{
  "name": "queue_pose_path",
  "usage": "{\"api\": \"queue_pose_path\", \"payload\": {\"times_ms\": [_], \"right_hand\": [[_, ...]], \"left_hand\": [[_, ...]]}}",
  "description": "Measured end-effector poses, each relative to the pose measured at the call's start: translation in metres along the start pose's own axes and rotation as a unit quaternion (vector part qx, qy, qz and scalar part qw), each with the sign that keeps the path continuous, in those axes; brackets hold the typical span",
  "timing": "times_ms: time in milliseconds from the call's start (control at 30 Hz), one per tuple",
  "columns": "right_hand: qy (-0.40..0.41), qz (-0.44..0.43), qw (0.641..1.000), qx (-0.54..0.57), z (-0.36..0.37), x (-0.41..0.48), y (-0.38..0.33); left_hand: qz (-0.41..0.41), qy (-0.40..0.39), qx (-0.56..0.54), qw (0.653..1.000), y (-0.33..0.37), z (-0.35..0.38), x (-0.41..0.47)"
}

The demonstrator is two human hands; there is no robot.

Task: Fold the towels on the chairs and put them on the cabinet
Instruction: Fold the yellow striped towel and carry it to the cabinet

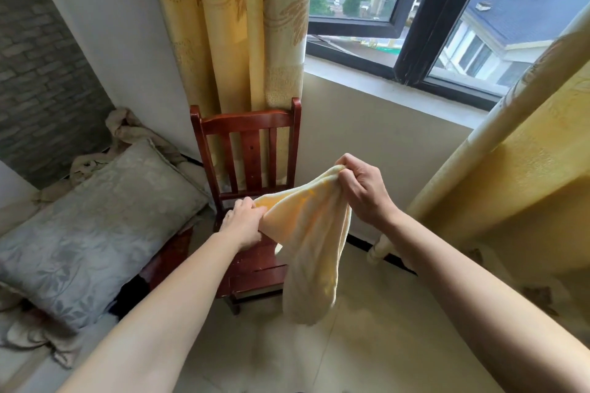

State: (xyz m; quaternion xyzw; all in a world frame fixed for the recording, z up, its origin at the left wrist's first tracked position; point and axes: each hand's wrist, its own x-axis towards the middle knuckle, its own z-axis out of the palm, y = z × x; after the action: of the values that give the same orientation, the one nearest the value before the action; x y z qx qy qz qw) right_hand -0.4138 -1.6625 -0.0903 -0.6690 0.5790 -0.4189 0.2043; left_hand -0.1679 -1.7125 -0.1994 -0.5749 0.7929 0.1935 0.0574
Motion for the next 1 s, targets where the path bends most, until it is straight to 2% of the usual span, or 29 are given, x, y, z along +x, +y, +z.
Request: {"api": "queue_pose_path", "payload": {"times_ms": [133,200,300,367,433,500,767,867,1000], "right_hand": [[0.066,0.014,0.998,-0.019,-0.024,0.005,0.005],[0.069,0.031,0.995,-0.060,-0.036,0.009,0.012],[0.064,0.090,0.978,-0.176,-0.055,0.018,0.039],[0.070,0.162,0.956,-0.233,-0.068,0.021,0.059],[0.069,0.214,0.937,-0.268,-0.074,0.025,0.072],[0.072,0.227,0.932,-0.272,-0.074,0.030,0.076],[0.096,0.177,0.956,-0.214,-0.065,0.059,0.056],[0.095,0.111,0.976,-0.162,-0.061,0.066,0.042],[0.045,0.000,0.982,-0.184,-0.055,0.072,0.035]], "left_hand": [[-0.026,-0.064,0.113,0.991,0.001,0.013,0.008],[-0.032,-0.052,0.162,0.985,-0.003,0.012,0.009],[-0.041,0.043,0.176,0.983,-0.013,-0.025,0.014],[-0.043,0.119,0.153,0.980,-0.015,-0.065,0.015],[-0.024,0.181,0.150,0.972,-0.008,-0.099,0.015],[-0.013,0.223,0.145,0.964,0.001,-0.121,0.011],[-0.072,0.345,0.129,0.927,0.007,-0.167,-0.015],[-0.088,0.383,0.103,0.914,-0.004,-0.176,-0.025],[-0.124,0.401,0.075,0.904,-0.024,-0.181,-0.041]]}}
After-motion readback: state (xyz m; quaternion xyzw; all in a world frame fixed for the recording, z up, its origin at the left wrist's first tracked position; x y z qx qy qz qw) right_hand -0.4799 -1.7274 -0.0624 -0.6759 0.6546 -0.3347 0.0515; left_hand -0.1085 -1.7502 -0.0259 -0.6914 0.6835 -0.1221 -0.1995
